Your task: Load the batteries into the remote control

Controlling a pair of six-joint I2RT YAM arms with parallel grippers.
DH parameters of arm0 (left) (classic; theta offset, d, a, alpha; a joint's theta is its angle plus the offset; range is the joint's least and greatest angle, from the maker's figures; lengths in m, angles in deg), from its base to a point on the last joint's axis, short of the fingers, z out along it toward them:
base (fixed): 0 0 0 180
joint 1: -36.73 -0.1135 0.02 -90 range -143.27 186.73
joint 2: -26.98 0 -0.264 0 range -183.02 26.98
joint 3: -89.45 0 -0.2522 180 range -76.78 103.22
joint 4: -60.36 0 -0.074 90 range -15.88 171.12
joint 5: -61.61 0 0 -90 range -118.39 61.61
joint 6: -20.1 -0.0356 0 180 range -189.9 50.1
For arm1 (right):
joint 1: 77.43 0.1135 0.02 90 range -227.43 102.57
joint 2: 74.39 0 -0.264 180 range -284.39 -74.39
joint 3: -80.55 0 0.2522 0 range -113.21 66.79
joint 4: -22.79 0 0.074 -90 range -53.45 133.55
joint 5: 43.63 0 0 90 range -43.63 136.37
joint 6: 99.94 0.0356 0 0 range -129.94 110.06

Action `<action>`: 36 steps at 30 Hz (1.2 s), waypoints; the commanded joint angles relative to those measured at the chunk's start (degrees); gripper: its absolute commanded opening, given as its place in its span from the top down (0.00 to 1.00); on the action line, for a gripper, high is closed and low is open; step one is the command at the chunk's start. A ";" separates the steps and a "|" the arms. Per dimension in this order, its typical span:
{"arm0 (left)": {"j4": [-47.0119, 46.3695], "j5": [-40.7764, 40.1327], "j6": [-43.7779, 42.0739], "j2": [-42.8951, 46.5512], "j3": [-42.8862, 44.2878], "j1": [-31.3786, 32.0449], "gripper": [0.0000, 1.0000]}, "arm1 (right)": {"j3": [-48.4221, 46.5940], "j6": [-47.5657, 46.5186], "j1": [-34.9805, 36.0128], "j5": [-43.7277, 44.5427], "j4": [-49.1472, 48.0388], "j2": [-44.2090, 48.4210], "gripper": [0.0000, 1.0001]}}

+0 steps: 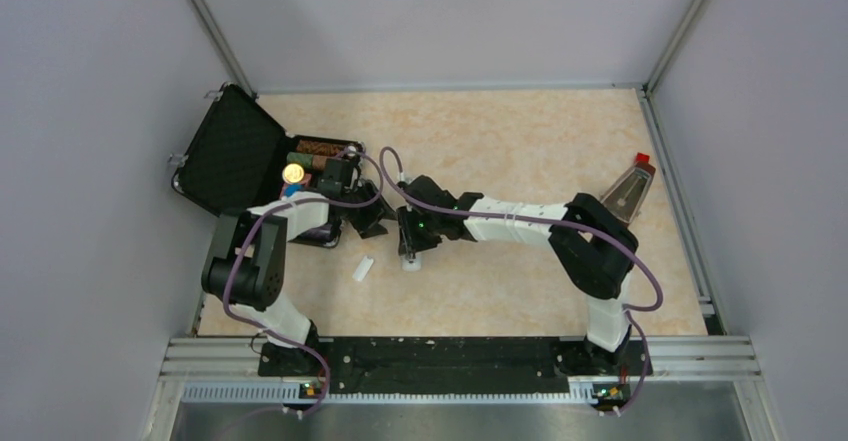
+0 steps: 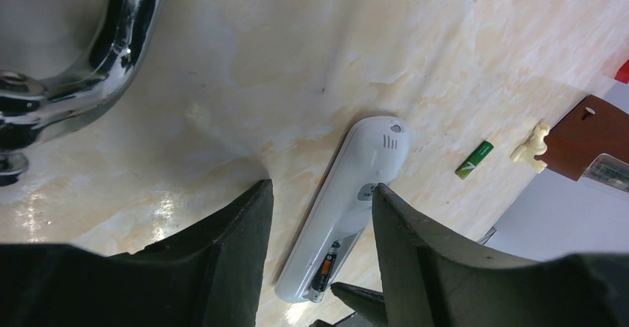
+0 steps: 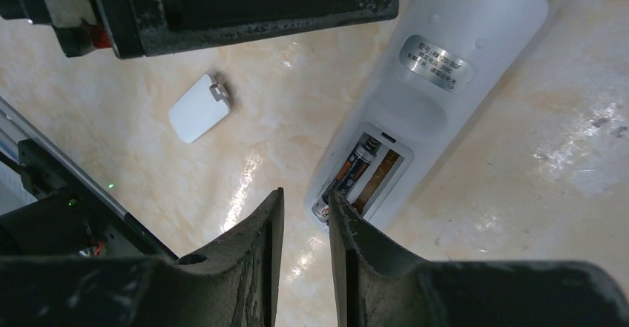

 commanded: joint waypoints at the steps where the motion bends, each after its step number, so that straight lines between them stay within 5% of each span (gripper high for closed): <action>1: 0.87 -0.75 -0.65 3.10 -0.19 0.12 0.43 | 0.59 -0.92 -0.71 2.52 -1.53 4.92 0.72; 7: 0.68 -0.51 -1.18 6.33 -0.25 0.12 0.42 | 7.39 -9.57 -0.61 4.36 -7.86 13.39 0.74; 22: -2.61 7.10 -12.47 -1.06 7.37 0.42 0.42 | 38.26 -32.40 7.36 10.94 -56.29 21.39 0.73; 36: -2.78 8.57 -14.94 -6.12 10.31 0.83 0.42 | 31.78 -41.81 8.62 9.67 -54.15 12.92 0.71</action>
